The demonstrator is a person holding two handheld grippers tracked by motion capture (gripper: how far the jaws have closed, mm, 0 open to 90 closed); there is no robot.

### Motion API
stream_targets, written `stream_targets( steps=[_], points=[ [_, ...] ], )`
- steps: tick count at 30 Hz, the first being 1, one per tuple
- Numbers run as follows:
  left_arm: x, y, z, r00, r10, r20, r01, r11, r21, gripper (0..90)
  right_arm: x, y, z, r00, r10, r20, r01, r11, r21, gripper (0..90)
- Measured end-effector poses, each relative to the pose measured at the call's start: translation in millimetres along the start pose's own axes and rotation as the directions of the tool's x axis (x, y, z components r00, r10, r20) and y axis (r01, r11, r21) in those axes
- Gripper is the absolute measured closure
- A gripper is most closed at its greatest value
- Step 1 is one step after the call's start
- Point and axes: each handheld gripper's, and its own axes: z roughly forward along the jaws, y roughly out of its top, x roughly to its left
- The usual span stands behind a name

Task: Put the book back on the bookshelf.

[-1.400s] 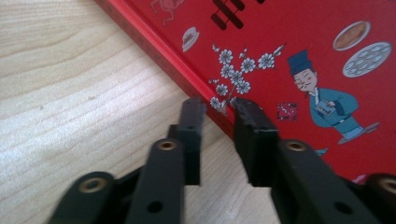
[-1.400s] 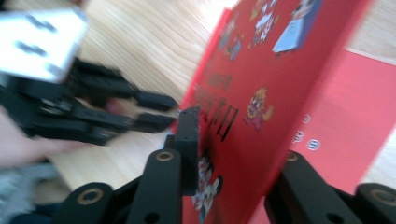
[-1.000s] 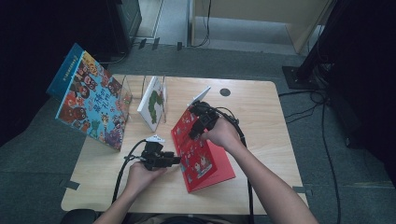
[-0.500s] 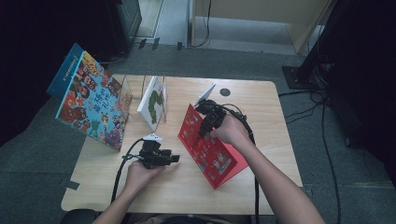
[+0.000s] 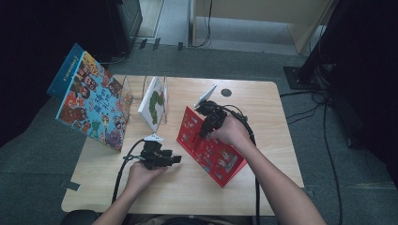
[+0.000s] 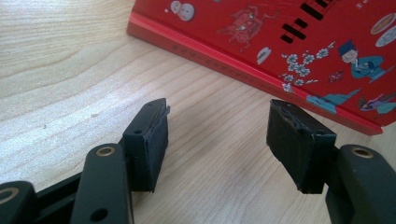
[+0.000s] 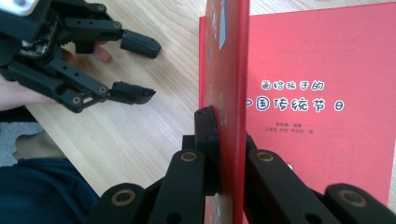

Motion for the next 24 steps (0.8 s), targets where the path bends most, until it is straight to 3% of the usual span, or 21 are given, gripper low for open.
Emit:
stream_targets(
  steps=[6, 11, 24],
  points=[
    [-1.0, 2.4, -0.1, 0.9999, -0.009, -0.010, 0.009, 0.9999, 0.010, 36.2, 0.1, -7.0, -12.1, 0.9998, -0.007, -0.019, 0.006, 0.999, -0.050, 88.5],
    [-4.5, 5.0, -0.5, 0.9999, 0.011, -0.002, -0.011, 0.9996, 0.025, 35.4, -2.3, -14.3, -30.3, 0.9986, -0.017, -0.051, 0.012, 0.996, -0.094, 88.6],
    [-8.3, 19.9, -11.0, 0.9994, 0.011, 0.032, -0.011, 0.9999, -0.007, 34.2, -6.1, -25.9, -64.5, 0.9970, -0.025, -0.073, 0.012, 0.984, -0.178, 88.6]
  ],
)
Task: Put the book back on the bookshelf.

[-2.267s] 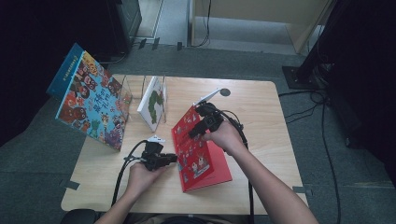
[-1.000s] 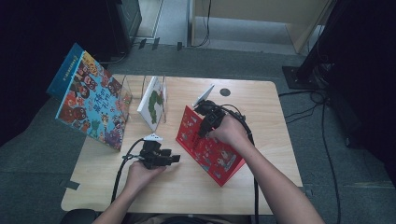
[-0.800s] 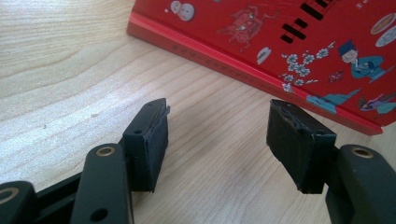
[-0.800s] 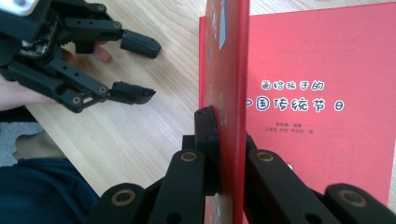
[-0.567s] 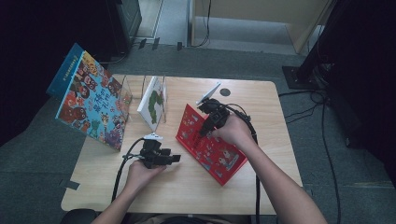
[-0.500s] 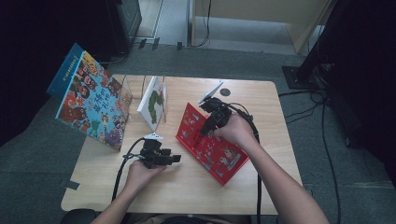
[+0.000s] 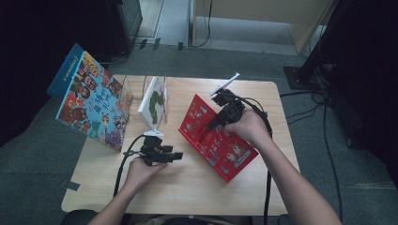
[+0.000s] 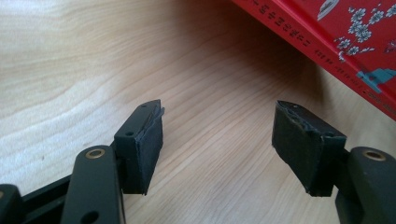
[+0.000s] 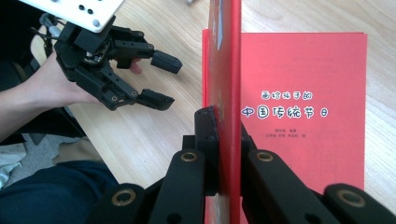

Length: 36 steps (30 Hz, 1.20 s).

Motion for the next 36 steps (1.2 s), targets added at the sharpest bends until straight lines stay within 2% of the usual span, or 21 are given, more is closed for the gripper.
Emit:
stream_targets(
  steps=[4, 9, 12, 17, 20, 23, 25, 28, 31, 36],
  points=[
    [-1.4, 4.2, -2.0, 0.9999, 0.010, 0.007, -0.010, 1.0000, 0.000, 34.1, -0.3, -1.1, -8.4, 0.9999, -0.005, -0.009, 0.005, 1.000, -0.019, 88.6],
    [-7.4, 11.6, -4.9, 0.9996, 0.017, 0.020, -0.017, 0.9998, -0.006, 33.6, 6.8, 0.1, -16.9, 0.9996, -0.018, -0.020, 0.017, 0.999, -0.038, 88.6],
    [-12.9, 16.8, -7.4, 0.9979, 0.064, -0.004, -0.064, 0.9979, -0.003, 32.9, 13.1, 1.1, -20.7, 0.9987, -0.037, -0.034, 0.035, 0.998, -0.049, 88.6],
    [-17.2, 25.6, -14.0, 0.9978, 0.063, 0.021, -0.063, 0.9976, -0.029, 32.1, 21.7, 1.7, -22.5, 0.9963, -0.066, -0.056, 0.061, 0.995, -0.076, 88.6],
    [-18.6, 28.4, -16.6, 0.9968, 0.079, 0.004, -0.079, 0.9965, -0.026, 32.1, 25.4, 1.5, -21.2, 0.9945, -0.086, -0.061, 0.080, 0.993, -0.087, 88.6],
    [-16.7, 28.7, -17.7, 0.9973, 0.072, 0.013, -0.072, 0.9973, -0.018, 32.2, 25.6, -0.8, -20.4, 0.9933, -0.097, -0.062, 0.090, 0.990, -0.104, 88.6],
    [-17.0, 28.8, -19.6, 0.9963, 0.085, 0.017, -0.084, 0.9962, -0.020, 32.4, 24.0, -2.9, -19.6, 0.9923, -0.102, -0.069, 0.094, 0.989, -0.115, 88.6],
    [-18.2, 30.2, -24.7, 0.9944, 0.074, 0.075, -0.070, 0.9962, -0.053, 32.3, 21.1, -6.0, -17.9, 0.9914, -0.103, -0.081, 0.092, 0.988, -0.128, 88.6],
    [-18.6, 33.9, -26.2, 0.9952, 0.078, 0.059, -0.076, 0.9960, -0.048, 29.8, 21.6, -7.6, -13.6, 0.9885, -0.117, -0.095, 0.106, 0.988, -0.116, 88.6],
    [-14.3, 35.8, -23.3, 0.9948, 0.039, 0.094, -0.037, 0.9988, -0.032, 27.6, 28.3, -8.3, -8.1, 0.9859, -0.143, -0.087, 0.135, 0.986, -0.101, 88.5]
  ],
)
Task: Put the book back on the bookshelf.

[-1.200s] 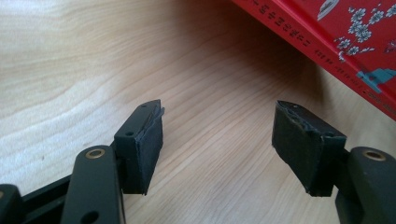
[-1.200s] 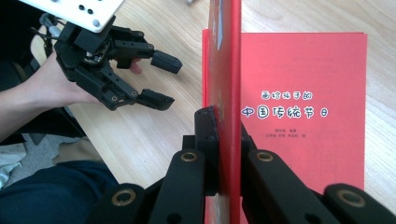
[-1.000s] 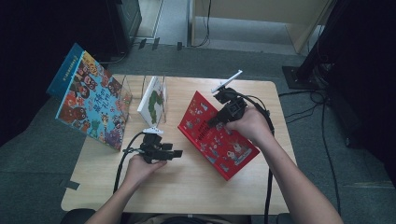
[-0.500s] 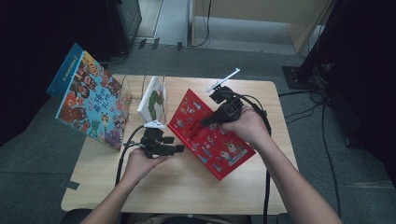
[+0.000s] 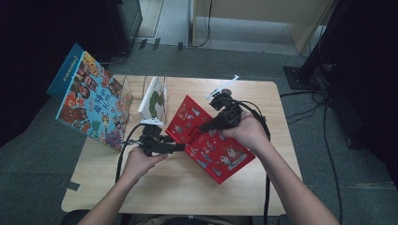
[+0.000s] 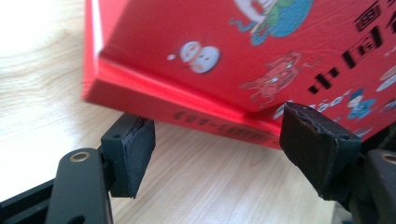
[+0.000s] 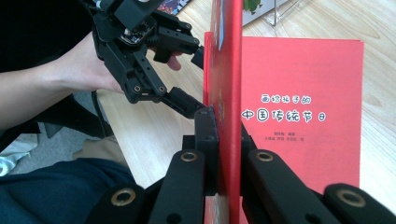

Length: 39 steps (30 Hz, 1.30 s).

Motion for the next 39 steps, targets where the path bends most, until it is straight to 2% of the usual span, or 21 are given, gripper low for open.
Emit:
stream_targets(
  steps=[1, 4, 6, 9, 10, 11, 12, 15, 16, 17, 18, 21, 24, 27, 28, 30, 34, 36, 39],
  points=[
    [-1.1, 0.1, 0.2, 0.9999, 0.004, 0.012, -0.004, 1.0000, -0.003, 27.6, 0.1, -0.6, 1.2, 1.0000, -0.003, -0.001, 0.003, 1.000, -0.002, 88.5],
    [-0.3, 0.8, 2.7, 0.9991, -0.023, 0.037, 0.023, 0.9997, 0.005, 25.6, 0.4, -1.6, 3.6, 0.9999, -0.013, -0.006, 0.013, 1.000, 0.002, 88.5],
    [0.3, 1.1, 3.0, 0.9989, -0.024, 0.040, 0.023, 0.9997, 0.006, 25.3, 0.5, -2.5, 4.5, 0.9998, -0.018, -0.004, 0.018, 1.000, -0.005, 88.4],
    [1.4, 2.5, 3.6, 0.9952, -0.056, 0.081, 0.056, 0.9984, 0.003, 22.9, 1.4, -4.0, 4.2, 0.9995, -0.031, -0.006, 0.031, 0.999, -0.014, 88.5],
    [1.4, 2.5, 3.6, 0.9952, -0.056, 0.081, 0.056, 0.9984, 0.003, 21.2, 2.0, -4.4, 4.0, 0.9993, -0.036, -0.008, 0.036, 0.999, -0.019, 88.5],
    [1.7, 3.8, 4.8, 0.9919, -0.060, 0.112, 0.060, 0.9982, 0.006, 19.4, 3.9, -5.3, 4.4, 0.9985, -0.054, -0.008, 0.054, 0.998, -0.022, 88.5],
    [1.5, 4.6, 4.8, 0.9936, -0.042, 0.105, 0.040, 0.9991, 0.015, 18.6, 5.4, -5.8, 5.0, 0.9976, -0.069, -0.006, 0.069, 0.997, -0.022, 88.5],
    [-1.1, 4.4, 2.2, 0.9976, 0.011, 0.069, -0.011, 0.9999, -0.003, 18.4, 12.1, -8.9, 6.0, 0.9920, -0.125, 0.015, 0.126, 0.992, -0.018, 88.3],
    [-3.0, 4.5, 0.1, 0.9981, 0.035, 0.050, -0.035, 0.9993, -0.015, 18.5, 12.8, -10.3, 6.3, 0.9892, -0.146, 0.017, 0.146, 0.989, -0.020, 88.3],
    [-3.0, 4.5, 0.1, 0.9981, 0.035, 0.050, -0.035, 0.9993, -0.015, 18.8, 12.8, -10.3, 6.3, 0.9892, -0.146, 0.017, 0.146, 0.989, -0.020, 88.3],
    [-5.0, 4.5, -4.0, 0.9970, 0.071, 0.030, -0.071, 0.9970, -0.031, 19.4, 12.2, -14.1, 5.6, 0.9860, -0.166, 0.008, 0.167, 0.985, -0.035, 88.4],
    [-6.2, 4.8, -8.7, 0.9958, 0.082, 0.041, -0.080, 0.9957, -0.047, 20.4, 8.4, -19.2, 5.6, 0.9833, -0.181, -0.017, 0.180, 0.982, -0.055, 88.5],
    [-7.5, 6.5, -15.2, 0.9953, 0.086, 0.045, -0.081, 0.9923, -0.093, 20.6, 4.2, -24.6, 7.0, 0.9797, -0.195, -0.045, 0.191, 0.978, -0.078, 88.6],
    [-7.9, 9.8, -20.4, 0.9947, 0.094, 0.041, -0.089, 0.9903, -0.107, 22.0, -2.3, -31.1, 12.3, 0.9758, -0.208, -0.068, 0.202, 0.976, -0.086, 88.7],
    [-7.5, 10.8, -23.5, 0.9946, 0.091, 0.048, -0.085, 0.9886, -0.125, 23.6, -4.8, -33.5, 14.8, 0.9751, -0.209, -0.074, 0.203, 0.976, -0.085, 88.8],
    [-8.1, 12.0, -28.5, 0.9935, 0.100, 0.056, -0.090, 0.9834, -0.158, 27.2, -12.2, -39.1, 19.6, 0.9716, -0.207, -0.116, 0.195, 0.976, -0.101, 88.9],
    [-6.9, 16.9, -35.0, 0.9909, 0.111, 0.076, -0.098, 0.9834, -0.153, 35.7, -26.2, -45.8, 27.0, 0.9642, -0.189, -0.186, 0.166, 0.977, -0.132, 88.7],
    [-6.8, 19.4, -36.2, 0.9902, 0.116, 0.077, -0.104, 0.9846, -0.141, 39.3, -31.7, -46.8, 28.8, 0.9599, -0.195, -0.202, 0.168, 0.976, -0.142, 88.5],
    [-7.6, 22.2, -37.9, 0.9893, 0.129, 0.068, -0.120, 0.9838, -0.134, 44.8, -36.3, -47.4, 29.3, 0.9624, -0.194, -0.190, 0.168, 0.975, -0.144, 85.6]
  ],
)
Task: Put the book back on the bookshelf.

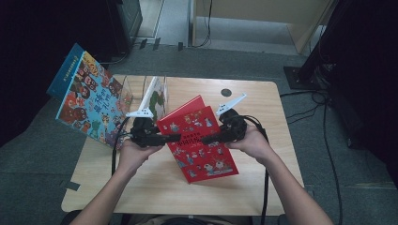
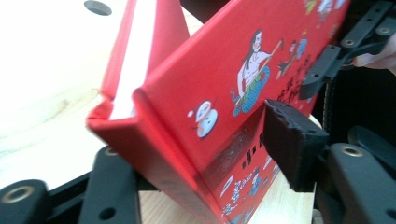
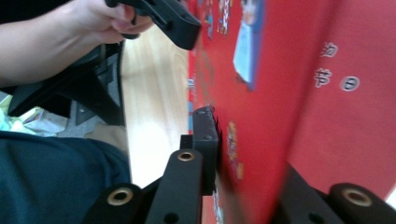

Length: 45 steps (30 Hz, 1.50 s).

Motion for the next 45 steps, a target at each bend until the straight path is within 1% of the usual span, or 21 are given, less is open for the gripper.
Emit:
stream_targets(
  steps=[2, 5, 8, 10, 11, 12, 15, 17, 18, 20, 22, 25, 28, 31, 32, 33, 34, 38, 41, 43, 45],
  points=[
    [-0.2, 0.8, -0.3, 1.0000, 0.007, 0.002, -0.007, 1.0000, 0.000, 50.4, -3.4, -2.3, 0.1, 0.9994, -0.001, 0.036, 0.001, 1.000, -0.005, 82.4],
    [0.4, 3.3, -0.1, 0.9998, 0.017, 0.007, -0.017, 0.9998, 0.014, 53.8, -9.6, -4.9, -0.1, 0.9995, 0.015, 0.027, -0.015, 1.000, -0.018, 79.1],
    [-1.4, 5.6, -0.7, 0.9992, 0.040, 0.008, -0.040, 0.9988, 0.028, 59.9, -12.0, -5.1, -2.0, 0.9948, 0.019, 0.101, -0.014, 0.999, -0.041, 63.5],
    [-1.0, 7.2, -2.1, 0.9989, 0.038, 0.027, -0.039, 0.9986, 0.037, 66.2, -15.1, -6.9, -8.1, 0.9781, 0.031, 0.206, -0.015, 0.997, -0.078, 59.8],
    [-2.0, 7.8, -1.9, 0.9987, 0.043, 0.029, -0.044, 0.9982, 0.040, 67.4, -16.9, -8.4, -9.7, 0.9806, 0.023, 0.195, -0.008, 0.997, -0.078, 59.3],
    [-3.7, 8.9, -1.0, 0.9985, 0.047, 0.029, -0.048, 0.9978, 0.046, 68.0, -16.4, -9.8, -9.5, 0.9787, 0.007, 0.205, 0.007, 0.998, -0.069, 57.3],
    [-5.6, 11.7, -0.3, 0.9985, 0.048, 0.026, -0.049, 0.9972, 0.056, 69.7, -15.2, -14.0, -4.4, 0.9677, -0.012, 0.252, 0.024, 0.999, -0.045, 51.1],
    [-3.6, 11.3, -2.1, 0.9986, 0.036, 0.038, -0.039, 0.9975, 0.059, 70.6, -17.2, -17.8, -5.5, 0.9643, -0.002, 0.265, 0.019, 0.998, -0.060, 50.5],
    [-3.4, 11.1, -2.9, 0.9987, 0.030, 0.040, -0.032, 0.9978, 0.057, 72.3, -18.6, -20.8, -7.7, 0.9588, 0.004, 0.284, 0.016, 0.998, -0.066, 51.7],
    [-4.7, 11.0, -5.3, 0.9986, 0.045, 0.028, -0.047, 0.9971, 0.060, 76.7, -23.1, -28.4, -12.3, 0.9388, 0.022, 0.344, 0.003, 0.997, -0.071, 52.5],
    [-4.7, 11.5, -5.7, 0.9987, 0.044, 0.026, -0.045, 0.9966, 0.069, 77.7, -28.5, -36.1, -15.0, 0.9327, 0.039, 0.359, -0.008, 0.996, -0.086, 56.9],
    [-5.6, 13.2, -5.5, 0.9986, 0.047, 0.025, -0.049, 0.9958, 0.078, 77.9, -32.6, -41.6, -11.2, 0.9265, 0.049, 0.373, -0.010, 0.995, -0.104, 54.9],
    [-6.1, 15.8, -5.3, 0.9986, 0.048, 0.023, -0.050, 0.9943, 0.094, 77.9, -35.1, -42.8, -2.7, 0.9238, 0.068, 0.377, -0.025, 0.993, -0.117, 53.3],
    [-7.6, 18.0, -5.2, 0.9985, 0.052, 0.020, -0.053, 0.9926, 0.109, 77.9, -35.5, -41.7, 4.2, 0.9261, 0.067, 0.371, -0.023, 0.992, -0.122, 53.0],
    [-7.8, 18.5, -5.1, 0.9985, 0.052, 0.021, -0.054, 0.9924, 0.111, 77.9, -35.8, -41.4, 6.6, 0.9238, 0.073, 0.376, -0.026, 0.992, -0.127, 53.0],
    [-8.2, 19.3, -4.8, 0.9986, 0.049, 0.018, -0.051, 0.9923, 0.113, 77.9, -36.0, -41.2, 7.7, 0.9251, 0.080, 0.371, -0.035, 0.991, -0.127, 53.0],
    [-8.7, 20.2, -4.5, 0.9987, 0.050, 0.011, -0.051, 0.9921, 0.115, 77.7, -36.2, -41.0, 9.3, 0.9304, 0.087, 0.356, -0.042, 0.990, -0.133, 52.7],
    [-8.9, 22.5, -3.9, 0.9991, 0.043, 0.003, -0.042, 0.9903, 0.133, 76.5, -36.8, -40.2, 13.3, 0.9289, 0.100, 0.356, -0.049, 0.988, -0.149, 51.3],
    [-9.1, 25.6, -4.0, 0.9994, 0.034, 0.001, -0.033, 0.9881, 0.150, 75.8, -36.3, -39.8, 14.6, 0.9322, 0.094, 0.350, -0.042, 0.987, -0.154, 52.4],
    [-10.7, 30.2, -3.6, 0.9995, 0.030, -0.008, -0.028, 0.9834, 0.179, 76.3, -35.1, -38.4, 16.0, 0.9350, 0.084, 0.344, -0.033, 0.988, -0.153, 52.3],
    [-11.1, 34.2, -2.8, 0.9996, 0.026, -0.010, -0.023, 0.9777, 0.209, 75.9, -34.9, -37.1, 17.1, 0.9333, 0.080, 0.350, -0.028, 0.988, -0.150, 52.2]
  ],
)
